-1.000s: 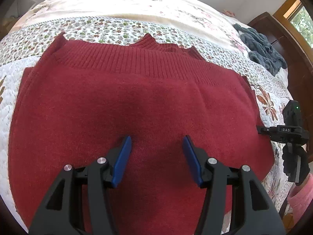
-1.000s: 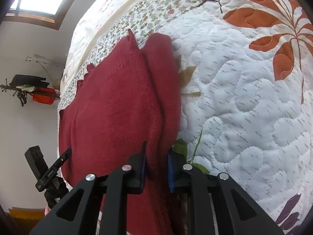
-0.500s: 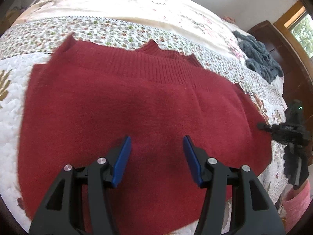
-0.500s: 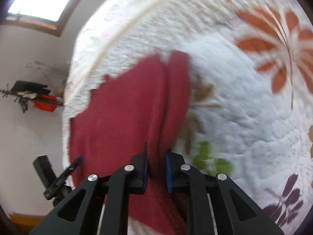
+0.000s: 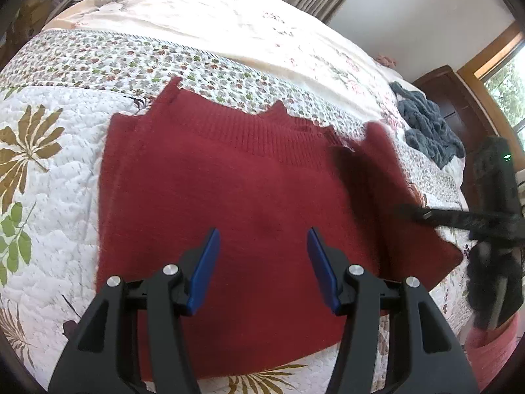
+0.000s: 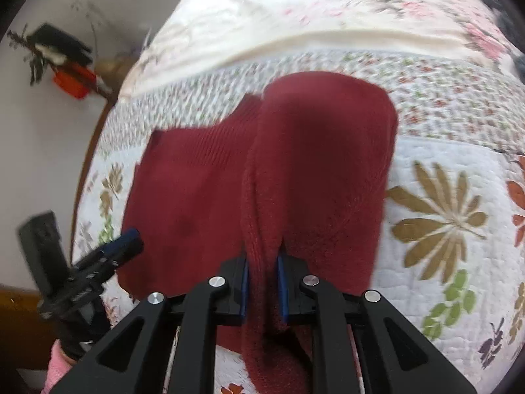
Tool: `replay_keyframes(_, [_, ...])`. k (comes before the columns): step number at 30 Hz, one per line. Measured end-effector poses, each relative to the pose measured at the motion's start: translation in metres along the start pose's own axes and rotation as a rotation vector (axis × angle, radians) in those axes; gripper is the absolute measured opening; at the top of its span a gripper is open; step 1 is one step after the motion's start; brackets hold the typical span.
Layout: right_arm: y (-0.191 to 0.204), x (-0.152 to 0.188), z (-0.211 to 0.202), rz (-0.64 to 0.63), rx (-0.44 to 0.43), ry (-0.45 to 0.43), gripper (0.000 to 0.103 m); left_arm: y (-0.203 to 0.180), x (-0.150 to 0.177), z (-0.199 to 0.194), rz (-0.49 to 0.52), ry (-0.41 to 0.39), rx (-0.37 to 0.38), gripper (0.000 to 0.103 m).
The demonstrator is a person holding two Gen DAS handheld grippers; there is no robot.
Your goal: Fold small clothes
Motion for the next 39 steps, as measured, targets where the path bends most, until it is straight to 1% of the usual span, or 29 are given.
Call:
replay_keyframes(5, [0.011, 0.003, 0.038, 0.002, 0.03, 0.052, 0.015, 0.002, -0.002, -0.002, -0.031, -0.003, 0.034, 0.054])
replay_keyframes(7, [0.008, 0.005, 0.047, 0.011, 0.011, 0.069, 0.019, 0.0, -0.002, 0.001, -0.034, -0.001, 0.041, 0.054])
replay_keyframes(8, [0.008, 0.006, 0.048, 0.016, 0.0, 0.072, 0.023, -0.001, -0.002, 0.002, -0.035, 0.002, 0.047, 0.054])
replay_keyframes(10, [0.008, 0.007, 0.051, 0.027, -0.051, 0.09, 0.032, -0.005, -0.002, 0.006, -0.043, 0.01, 0.063, 0.054])
replay_keyframes(11, [0.009, 0.007, 0.05, 0.039, -0.085, 0.095, 0.037, -0.007, -0.003, 0.008, -0.046, 0.013, 0.072, 0.054])
replay_keyframes(12, [0.01, 0.007, 0.046, 0.047, -0.114, 0.098, 0.037, -0.009, -0.003, 0.009, -0.049, 0.014, 0.08, 0.054])
replay_keyframes(14, [0.013, 0.007, 0.034, 0.029, -0.137, 0.091, 0.037, -0.017, -0.005, 0.012, -0.057, 0.018, 0.108, 0.054])
replay_keyframes(16, [0.014, 0.007, 0.011, 0.012, -0.169, 0.07, 0.037, -0.026, -0.007, 0.017, -0.066, 0.027, 0.141, 0.054])
replay_keyframes(17, [0.012, 0.006, 0.003, 0.005, -0.167, 0.057, 0.037, -0.029, -0.008, 0.019, -0.07, 0.031, 0.155, 0.054])
replay_keyframes(20, [-0.003, 0.004, -0.024, 0.01, -0.123, 0.002, 0.037, -0.044, -0.01, 0.029, -0.087, 0.052, 0.209, 0.054])
replay_keyframes(21, [-0.015, 0.005, -0.032, 0.028, -0.108, -0.01, 0.037, -0.049, -0.011, 0.033, -0.091, 0.063, 0.225, 0.055])
replay_keyframes(22, [-0.025, 0.006, -0.035, 0.044, -0.099, -0.017, 0.037, -0.055, -0.011, 0.041, -0.1, 0.082, 0.244, 0.055])
replay_keyframes(24, [-0.046, 0.013, -0.039, 0.082, -0.091, -0.019, 0.037, -0.061, -0.009, 0.052, -0.12, 0.107, 0.259, 0.055])
replay_keyframes(29, [-0.088, 0.035, -0.027, 0.156, -0.095, 0.0, 0.038, -0.072, -0.007, 0.082, -0.183, 0.163, 0.313, 0.055])
replay_keyframes(32, [-0.108, 0.048, -0.016, 0.208, -0.135, 0.013, 0.038, -0.079, -0.005, 0.095, -0.188, 0.185, 0.32, 0.055])
replay_keyframes(35, [-0.119, 0.056, -0.01, 0.232, -0.158, 0.012, 0.038, -0.082, 0.0, 0.111, -0.202, 0.227, 0.323, 0.054])
replay_keyframes(38, [-0.122, 0.06, -0.006, 0.242, -0.173, 0.013, 0.038, -0.089, 0.007, 0.119, -0.224, 0.251, 0.369, 0.054])
replay_keyframes(39, [-0.123, 0.061, -0.004, 0.243, -0.174, 0.014, 0.039, -0.093, 0.008, 0.121, -0.22, 0.253, 0.371, 0.054])
Point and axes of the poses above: each gripper's, at about its wrist camera, not at the fingertips, and z roughly the way its jaws point, y to its left, x to its underside, the point moved 4 cm from there along z, roughly the way its jaws point, and after that the axes turned 1 degree about -y, right-handed, at the moved point
